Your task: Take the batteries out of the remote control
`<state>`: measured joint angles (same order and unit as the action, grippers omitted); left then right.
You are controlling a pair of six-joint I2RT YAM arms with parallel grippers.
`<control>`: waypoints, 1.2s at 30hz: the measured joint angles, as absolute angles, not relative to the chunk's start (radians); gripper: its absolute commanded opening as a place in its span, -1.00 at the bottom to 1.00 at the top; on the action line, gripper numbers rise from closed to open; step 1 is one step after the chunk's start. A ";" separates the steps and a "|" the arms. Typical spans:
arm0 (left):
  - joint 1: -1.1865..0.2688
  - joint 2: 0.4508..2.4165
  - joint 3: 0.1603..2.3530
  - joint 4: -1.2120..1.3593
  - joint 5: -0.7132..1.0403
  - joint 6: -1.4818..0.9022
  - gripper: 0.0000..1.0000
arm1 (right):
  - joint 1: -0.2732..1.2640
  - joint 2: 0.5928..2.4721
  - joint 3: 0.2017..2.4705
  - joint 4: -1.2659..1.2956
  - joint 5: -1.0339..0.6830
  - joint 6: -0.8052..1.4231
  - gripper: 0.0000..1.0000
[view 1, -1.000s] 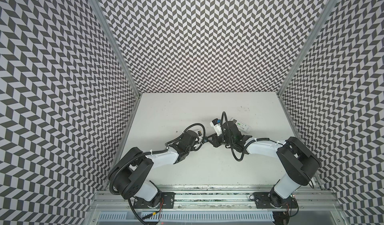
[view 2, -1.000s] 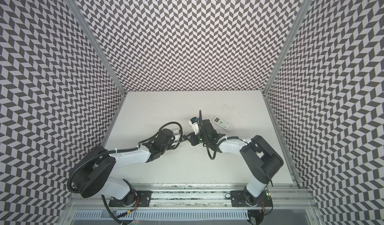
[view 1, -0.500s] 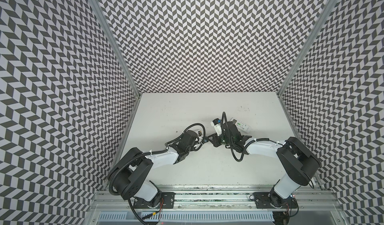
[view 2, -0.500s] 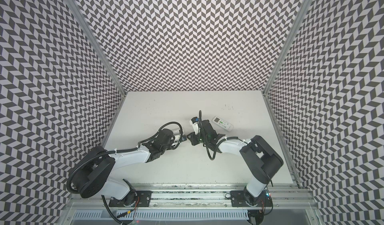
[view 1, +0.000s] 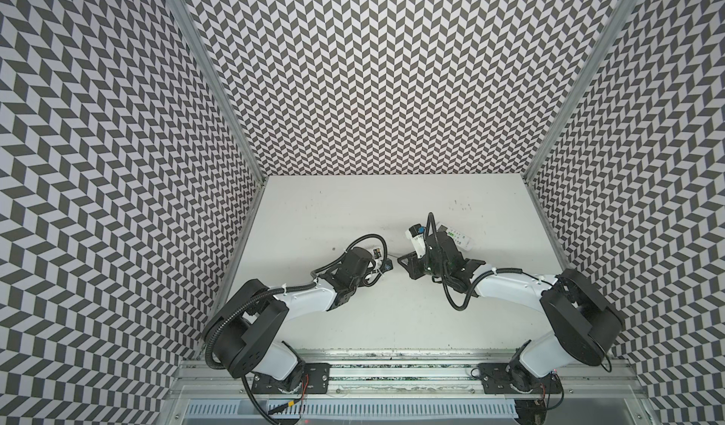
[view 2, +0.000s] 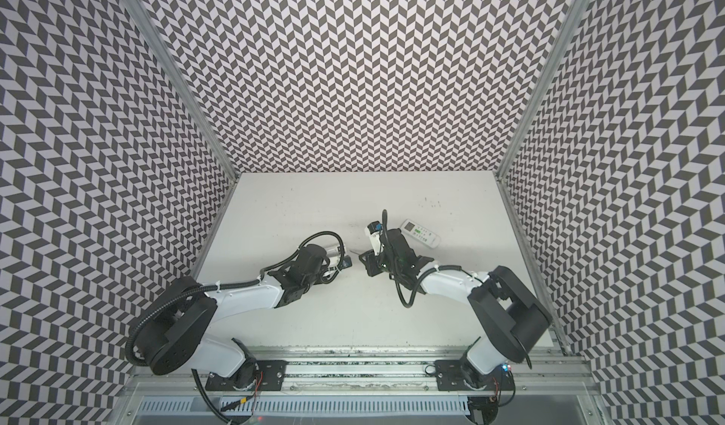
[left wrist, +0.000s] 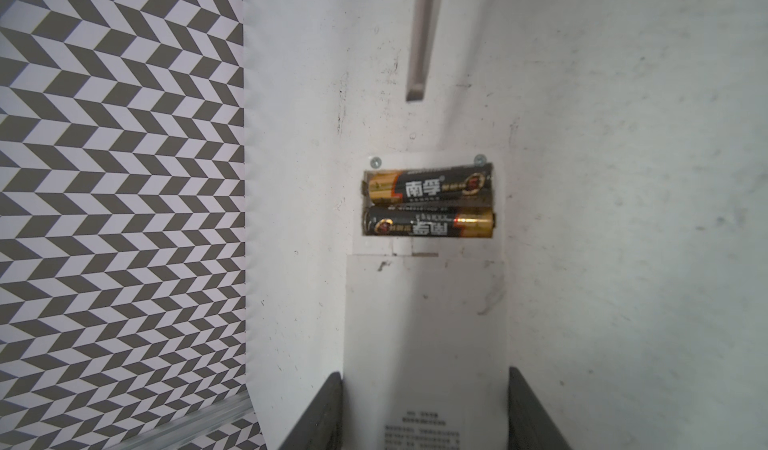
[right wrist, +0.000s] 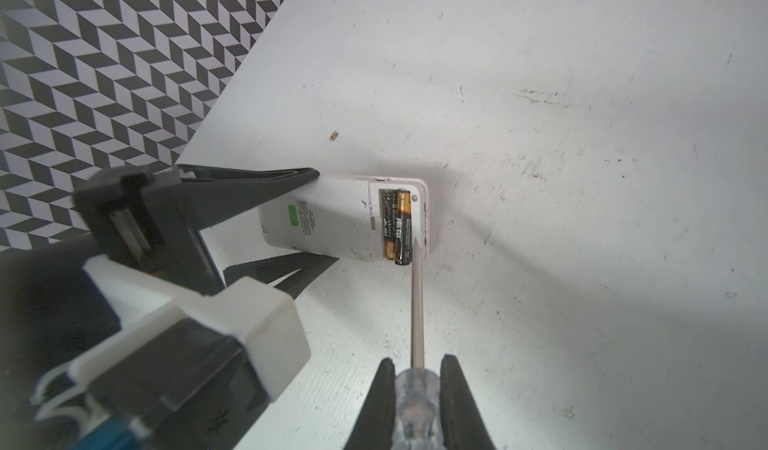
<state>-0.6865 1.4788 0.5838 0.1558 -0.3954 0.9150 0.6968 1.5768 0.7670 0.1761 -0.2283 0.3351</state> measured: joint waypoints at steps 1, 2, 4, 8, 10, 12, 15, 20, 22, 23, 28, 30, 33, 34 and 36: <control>-0.686 1.479 0.584 0.156 -0.395 0.915 -1.00 | 0.697 1.589 0.767 0.176 -0.235 0.337 -1.00; -0.687 1.478 0.584 0.156 -0.395 0.915 -1.00 | 0.698 1.600 0.767 0.176 -0.242 0.338 -1.00; -0.686 1.478 0.584 0.156 -0.395 0.915 -1.00 | 0.700 1.613 0.767 0.172 -0.253 0.339 -1.00; -0.687 1.472 0.584 0.155 -0.395 0.915 -1.00 | 0.708 1.623 0.773 0.169 -0.270 0.338 -1.00; -0.686 1.469 0.584 0.156 -0.393 0.915 -1.00 | 0.711 1.627 0.780 0.169 -0.273 0.338 -1.00; -0.687 1.469 0.584 0.155 -0.390 0.915 -1.00 | 0.712 1.631 0.785 0.169 -0.278 0.338 -1.00; -0.686 1.466 0.584 0.156 -0.389 0.915 -1.00 | 0.712 1.640 0.797 0.169 -0.280 0.337 -1.00; -0.686 1.464 0.584 0.155 -0.390 0.915 -1.00 | 0.712 1.662 0.815 0.168 -0.281 0.336 -1.00; -0.686 1.464 0.583 0.154 -0.390 0.915 -1.00 | 0.712 1.663 0.815 0.168 -0.280 0.337 -1.00; -0.686 1.464 0.583 0.154 -0.389 0.915 -1.00 | 0.712 1.663 0.815 0.170 -0.277 0.337 -1.00; -0.686 1.464 0.583 0.162 -0.389 0.907 -1.00 | 0.712 1.633 0.812 0.162 -0.258 0.332 -1.00; -0.685 1.463 0.583 0.165 -0.391 0.903 -1.00 | 0.712 1.612 0.812 0.157 -0.257 0.327 -1.00; -0.682 1.462 0.583 0.162 -0.391 0.903 -1.00 | 0.715 1.589 0.812 0.163 -0.253 0.318 -1.00; -0.682 1.462 0.582 0.162 -0.391 0.904 -1.00 | 0.715 1.583 0.812 0.167 -0.251 0.316 -1.00; -0.682 1.462 0.579 0.159 -0.388 0.904 -1.00 | 0.715 1.576 0.811 0.172 -0.244 0.314 -1.00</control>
<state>-0.6823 1.4624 0.5785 0.1593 -0.3882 0.9035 0.7151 1.5761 0.8112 0.1722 -0.2443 0.3141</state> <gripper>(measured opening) 0.503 0.166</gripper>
